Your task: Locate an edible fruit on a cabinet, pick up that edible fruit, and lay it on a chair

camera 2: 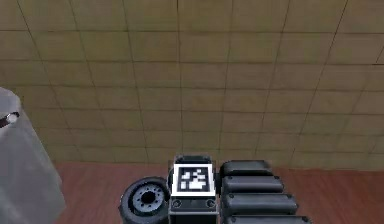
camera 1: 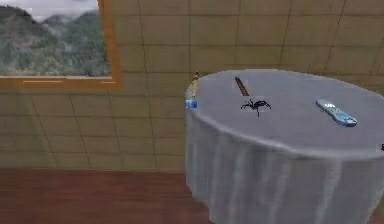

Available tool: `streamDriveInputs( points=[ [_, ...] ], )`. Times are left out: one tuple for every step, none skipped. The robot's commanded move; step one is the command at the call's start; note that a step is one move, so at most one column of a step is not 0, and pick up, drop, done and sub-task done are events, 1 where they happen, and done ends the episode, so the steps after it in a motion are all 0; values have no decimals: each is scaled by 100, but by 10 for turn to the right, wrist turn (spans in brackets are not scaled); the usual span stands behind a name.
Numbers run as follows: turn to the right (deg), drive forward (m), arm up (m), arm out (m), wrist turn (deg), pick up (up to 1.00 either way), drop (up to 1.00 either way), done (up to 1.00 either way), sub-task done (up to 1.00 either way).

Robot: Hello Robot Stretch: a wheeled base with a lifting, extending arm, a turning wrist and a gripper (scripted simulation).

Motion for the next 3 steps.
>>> streamDriveInputs(
  points=[
    [-450,0,0,0,0,0,0,0,0],
    [-300,0,0,0,0,0,0,0,0],
    [0,100,0,0,0,0,0,0,0]
  ],
)
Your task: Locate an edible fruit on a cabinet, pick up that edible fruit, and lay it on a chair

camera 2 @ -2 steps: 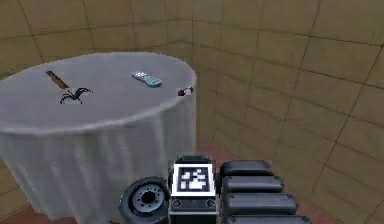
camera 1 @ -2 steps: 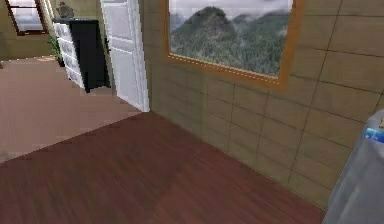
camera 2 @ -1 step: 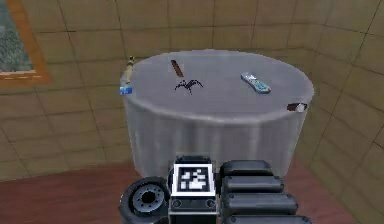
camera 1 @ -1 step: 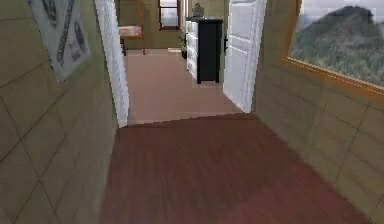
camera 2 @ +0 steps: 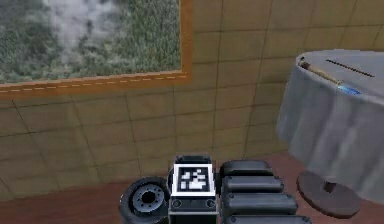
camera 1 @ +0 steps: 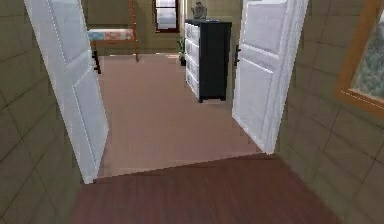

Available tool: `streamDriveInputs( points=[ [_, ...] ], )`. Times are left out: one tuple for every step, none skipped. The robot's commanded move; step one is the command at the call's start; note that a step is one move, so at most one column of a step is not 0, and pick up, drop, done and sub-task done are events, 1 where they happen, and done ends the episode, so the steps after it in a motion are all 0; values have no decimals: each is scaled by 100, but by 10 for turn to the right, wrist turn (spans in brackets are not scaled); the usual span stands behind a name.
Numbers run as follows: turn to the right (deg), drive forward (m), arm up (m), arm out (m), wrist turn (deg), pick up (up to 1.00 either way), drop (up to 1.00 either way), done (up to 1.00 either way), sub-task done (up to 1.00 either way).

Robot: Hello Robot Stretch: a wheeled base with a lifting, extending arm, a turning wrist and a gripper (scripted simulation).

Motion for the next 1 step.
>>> streamDriveInputs(
  points=[
    [-30,0,0,0,0,0,0,0,0]
  ],
)
